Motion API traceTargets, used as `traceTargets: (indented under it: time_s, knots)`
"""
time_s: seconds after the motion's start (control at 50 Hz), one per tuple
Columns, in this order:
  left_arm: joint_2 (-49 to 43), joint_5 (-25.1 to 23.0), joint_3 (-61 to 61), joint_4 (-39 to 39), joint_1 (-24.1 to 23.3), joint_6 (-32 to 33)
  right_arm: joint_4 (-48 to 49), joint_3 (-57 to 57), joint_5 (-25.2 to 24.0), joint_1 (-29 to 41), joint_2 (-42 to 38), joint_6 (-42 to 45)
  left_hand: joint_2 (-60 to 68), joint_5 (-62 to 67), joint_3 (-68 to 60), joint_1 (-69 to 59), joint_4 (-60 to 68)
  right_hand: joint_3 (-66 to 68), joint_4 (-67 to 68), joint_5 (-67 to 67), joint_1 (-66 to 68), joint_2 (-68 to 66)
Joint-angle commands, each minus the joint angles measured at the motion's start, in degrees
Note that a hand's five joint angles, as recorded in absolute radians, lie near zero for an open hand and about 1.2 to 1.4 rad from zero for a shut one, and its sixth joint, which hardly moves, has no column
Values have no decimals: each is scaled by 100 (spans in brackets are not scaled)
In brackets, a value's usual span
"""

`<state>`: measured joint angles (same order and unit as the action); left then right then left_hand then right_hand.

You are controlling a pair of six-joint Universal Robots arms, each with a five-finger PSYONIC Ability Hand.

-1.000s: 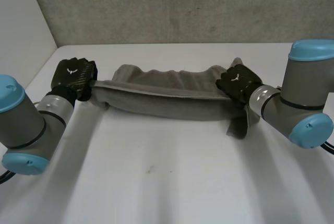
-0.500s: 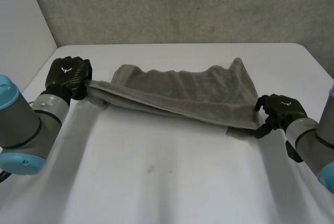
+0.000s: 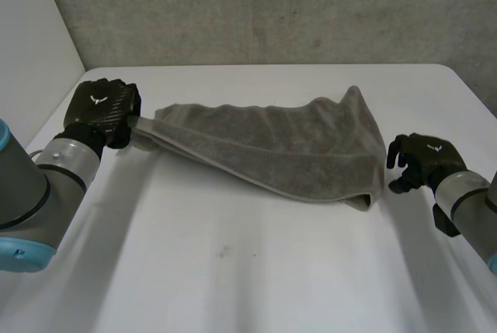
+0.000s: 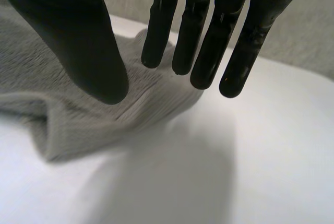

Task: Fold the towel.

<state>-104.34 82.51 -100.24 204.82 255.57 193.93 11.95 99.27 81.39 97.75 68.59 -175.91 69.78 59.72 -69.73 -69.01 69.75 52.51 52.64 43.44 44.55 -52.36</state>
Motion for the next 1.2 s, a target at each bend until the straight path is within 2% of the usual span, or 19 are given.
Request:
traceTargets:
  time_s: [0.02, 0.2, 0.4, 0.8, 0.9, 0.94, 0.96, 1.0, 1.12, 1.2]
  knots:
    - [-33, 2, 4, 6, 10, -5, -492, 329, -70, -10, 49, -303, 1022, 1028, -1027, -1099, 1025, -2337, -2351, -2430, -1541, 2322]
    - [-112, 2, 48, 15, 54, 13, -325, 452, -70, 7, 32, -752, 1022, 1028, -1027, -1099, 1025, -2375, -2389, -2468, -1580, 2360]
    - [-156, 2, 48, 15, 116, 4, 342, 216, -35, 113, -609, -1059, 1022, 1028, -1027, -1099, 1025, -1703, -1716, -1796, -907, 1688]
    - [-174, 10, 31, 15, 116, 4, 360, -312, 27, 359, -1155, -1578, 1022, 1028, -1027, -1099, 1025, -1618, -1632, -1711, -823, 1603]
    - [-174, 19, 31, 15, 116, 4, 378, -435, 167, 376, -1260, -1639, 1022, 1028, -1027, -1099, 1025, -861, -875, -954, -66, 846]
    - [-174, 19, 31, 15, 116, 13, 378, -549, 368, 376, -1339, -1674, 1022, 1028, -1027, -1099, 1025, 176, 162, 83, 971, -191]
    - [-174, 19, 31, 15, 116, 13, 378, -550, 369, 376, -1339, -1675, 1022, 1028, -1027, -1099, 1025, 182, 168, 88, 977, -197]
    - [-183, 19, 31, 15, 116, 13, 395, -628, 570, 376, -1357, -1666, 1022, 1028, -1027, -1099, 1025, 2373, 2359, 2280, 3169, -2388]
    - [-192, 19, 31, 6, 124, 13, 562, -673, 870, 315, -1172, -1569, 1022, 1028, -1027, -1099, 1025, 2749, 2736, 2656, 3545, -2764]
    - [-157, 28, 31, -3, 107, 13, 738, -681, 836, 289, -244, -1193, 1022, 1028, -1027, -1099, 1025, 2749, 2736, 2656, 3545, -2764]
